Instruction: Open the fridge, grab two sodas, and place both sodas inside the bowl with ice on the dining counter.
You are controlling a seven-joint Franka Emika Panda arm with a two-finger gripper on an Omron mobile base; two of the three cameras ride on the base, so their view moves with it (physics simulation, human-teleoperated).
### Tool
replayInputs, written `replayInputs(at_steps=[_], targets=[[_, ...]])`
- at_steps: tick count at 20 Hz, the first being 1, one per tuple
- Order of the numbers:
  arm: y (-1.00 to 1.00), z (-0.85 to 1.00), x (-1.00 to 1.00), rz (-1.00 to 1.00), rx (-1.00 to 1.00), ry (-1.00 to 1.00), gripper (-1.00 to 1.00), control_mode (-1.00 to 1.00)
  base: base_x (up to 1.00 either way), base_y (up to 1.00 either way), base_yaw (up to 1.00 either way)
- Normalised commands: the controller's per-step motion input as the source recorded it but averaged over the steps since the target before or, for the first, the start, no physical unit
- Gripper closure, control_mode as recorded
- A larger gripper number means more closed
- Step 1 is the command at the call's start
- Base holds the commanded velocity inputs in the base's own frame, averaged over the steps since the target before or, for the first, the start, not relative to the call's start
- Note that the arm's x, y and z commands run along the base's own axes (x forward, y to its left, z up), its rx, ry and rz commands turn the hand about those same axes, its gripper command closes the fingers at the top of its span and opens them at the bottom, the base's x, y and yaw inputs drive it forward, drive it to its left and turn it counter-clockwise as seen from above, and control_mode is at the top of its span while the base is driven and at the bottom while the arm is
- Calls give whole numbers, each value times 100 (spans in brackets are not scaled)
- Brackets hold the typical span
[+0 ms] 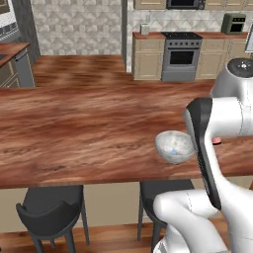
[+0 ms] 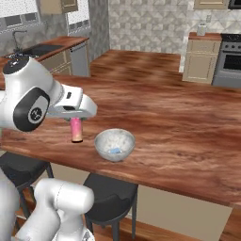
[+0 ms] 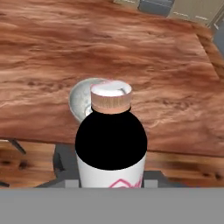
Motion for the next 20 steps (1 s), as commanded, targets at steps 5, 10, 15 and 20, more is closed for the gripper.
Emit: replayInputs(at_steps=[5, 10, 15, 20], targets=[[-42, -42, 63, 7, 0, 26, 100, -100, 0, 0, 0], [-27, -54, 44, 13, 0, 12, 100, -100, 0, 0, 0], [-2, -51, 40, 12, 0, 4, 100, -100, 0, 0, 0], [0, -48, 43, 10, 0, 6, 100, -100, 0, 0, 0]])
